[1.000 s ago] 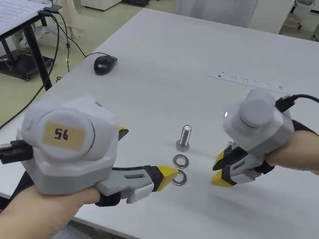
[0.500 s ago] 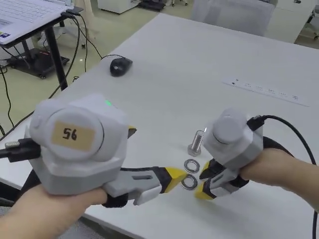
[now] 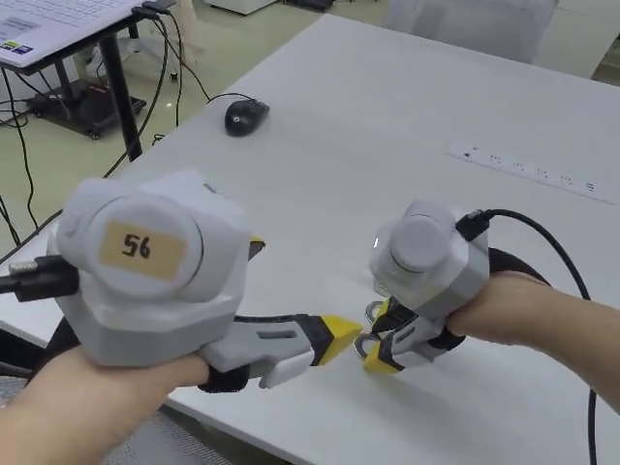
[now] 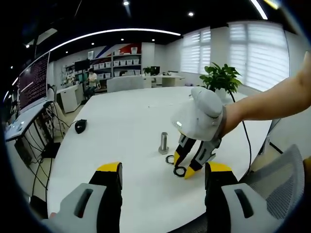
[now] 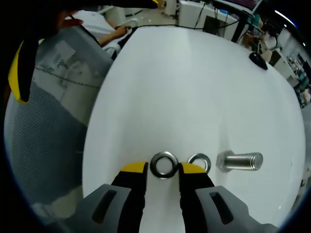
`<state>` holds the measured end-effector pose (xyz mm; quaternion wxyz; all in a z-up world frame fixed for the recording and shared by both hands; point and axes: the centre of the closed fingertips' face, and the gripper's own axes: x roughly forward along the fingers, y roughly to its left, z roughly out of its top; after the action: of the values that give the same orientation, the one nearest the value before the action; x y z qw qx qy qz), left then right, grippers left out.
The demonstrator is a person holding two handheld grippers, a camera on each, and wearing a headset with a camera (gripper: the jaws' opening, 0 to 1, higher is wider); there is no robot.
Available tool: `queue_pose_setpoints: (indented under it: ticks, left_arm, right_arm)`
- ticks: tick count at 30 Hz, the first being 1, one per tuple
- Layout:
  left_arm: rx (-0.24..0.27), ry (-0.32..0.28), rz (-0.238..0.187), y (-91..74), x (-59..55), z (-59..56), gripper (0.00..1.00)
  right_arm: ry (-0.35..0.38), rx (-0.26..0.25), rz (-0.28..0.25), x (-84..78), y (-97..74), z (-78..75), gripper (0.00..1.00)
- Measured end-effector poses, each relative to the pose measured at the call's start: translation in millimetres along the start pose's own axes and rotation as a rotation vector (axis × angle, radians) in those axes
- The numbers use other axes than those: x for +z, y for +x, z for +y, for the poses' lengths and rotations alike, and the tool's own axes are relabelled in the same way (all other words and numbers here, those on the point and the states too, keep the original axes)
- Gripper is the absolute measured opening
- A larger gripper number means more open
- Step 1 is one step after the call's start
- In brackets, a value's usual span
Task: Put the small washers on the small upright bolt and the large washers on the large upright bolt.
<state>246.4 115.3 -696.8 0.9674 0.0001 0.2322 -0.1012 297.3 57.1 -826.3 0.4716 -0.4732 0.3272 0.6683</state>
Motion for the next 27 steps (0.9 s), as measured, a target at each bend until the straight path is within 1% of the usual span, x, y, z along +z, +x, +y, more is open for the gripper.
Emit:
queue_pose_setpoints:
  ticks: [3,4,9,15,17,19,22,24,27]
  left_arm:
    - [0.005,-0.004,-0.005,-0.8,0.4,0.8,0.68]
    - [0.005,-0.005,-0.005,-0.8,0.4,0.9,0.68]
    - [0.004,-0.007,-0.005,-0.9,0.4,0.5,0.68]
    - [0.000,-0.002,0.002,-0.5,-0.7,-0.4,0.68]
    - [-0.002,-0.003,0.006,0.2,-1.5,-1.2,0.68]
    - [-0.006,0.003,0.007,1.1,-1.6,-2.9,0.68]
    - [-0.013,0.002,0.007,3.0,-1.2,-4.5,0.68]
    - [-0.015,0.005,0.006,4.3,-0.4,-5.0,0.68]
    - [-0.023,0.006,0.005,5.9,0.8,-6.5,0.68]
  right_arm:
    - [-0.004,0.006,0.004,0.4,0.3,-0.2,0.27]
    - [-0.022,0.002,0.012,-0.1,0.1,-1.6,0.26]
    - [-0.035,0.004,0.022,1.0,0.0,-0.7,0.24]
    - [-0.029,0.003,0.006,1.7,-0.8,-1.8,0.22]
    - [-0.021,-0.001,0.012,0.4,-1.9,-2.2,0.22]
    - [-0.036,-0.004,0.013,1.0,-4.6,0.0,0.22]
    - [-0.038,0.005,0.012,1.7,-9.7,2.4,0.22]
    - [-0.050,0.002,0.014,1.9,-16.1,2.3,0.22]
    - [-0.041,0.005,0.003,3.0,-26.5,0.1,0.22]
